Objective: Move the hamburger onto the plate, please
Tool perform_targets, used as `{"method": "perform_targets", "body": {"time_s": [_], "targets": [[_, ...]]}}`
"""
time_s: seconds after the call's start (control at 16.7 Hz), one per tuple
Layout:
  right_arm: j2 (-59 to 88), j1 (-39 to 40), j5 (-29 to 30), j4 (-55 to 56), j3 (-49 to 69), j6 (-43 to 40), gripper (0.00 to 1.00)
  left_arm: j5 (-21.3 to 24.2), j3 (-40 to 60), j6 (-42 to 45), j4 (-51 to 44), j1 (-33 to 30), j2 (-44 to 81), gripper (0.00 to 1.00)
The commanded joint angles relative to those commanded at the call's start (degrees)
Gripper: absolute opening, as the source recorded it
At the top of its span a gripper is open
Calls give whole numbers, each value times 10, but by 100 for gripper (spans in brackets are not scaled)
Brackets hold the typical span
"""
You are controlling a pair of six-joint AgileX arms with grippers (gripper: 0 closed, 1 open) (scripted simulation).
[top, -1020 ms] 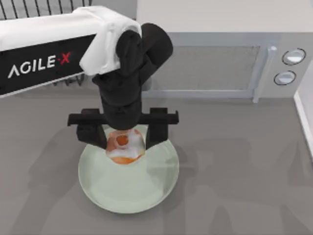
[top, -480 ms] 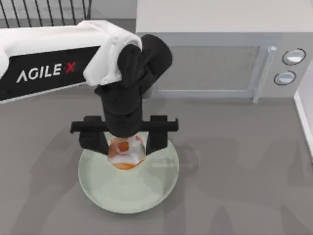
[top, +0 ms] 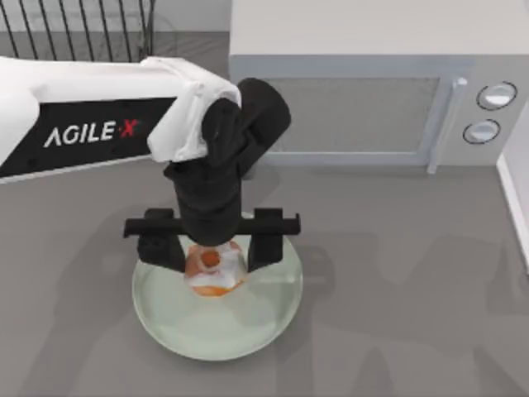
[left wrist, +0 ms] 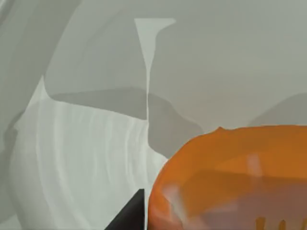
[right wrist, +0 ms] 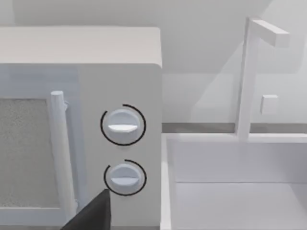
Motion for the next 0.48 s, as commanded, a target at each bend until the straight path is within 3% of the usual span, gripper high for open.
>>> {"method": "perform_targets", "body": {"time_s": [0.48], "targets": [[0, 0, 0, 0, 0, 0, 100, 0, 0, 0, 0, 0, 0, 60]]}}
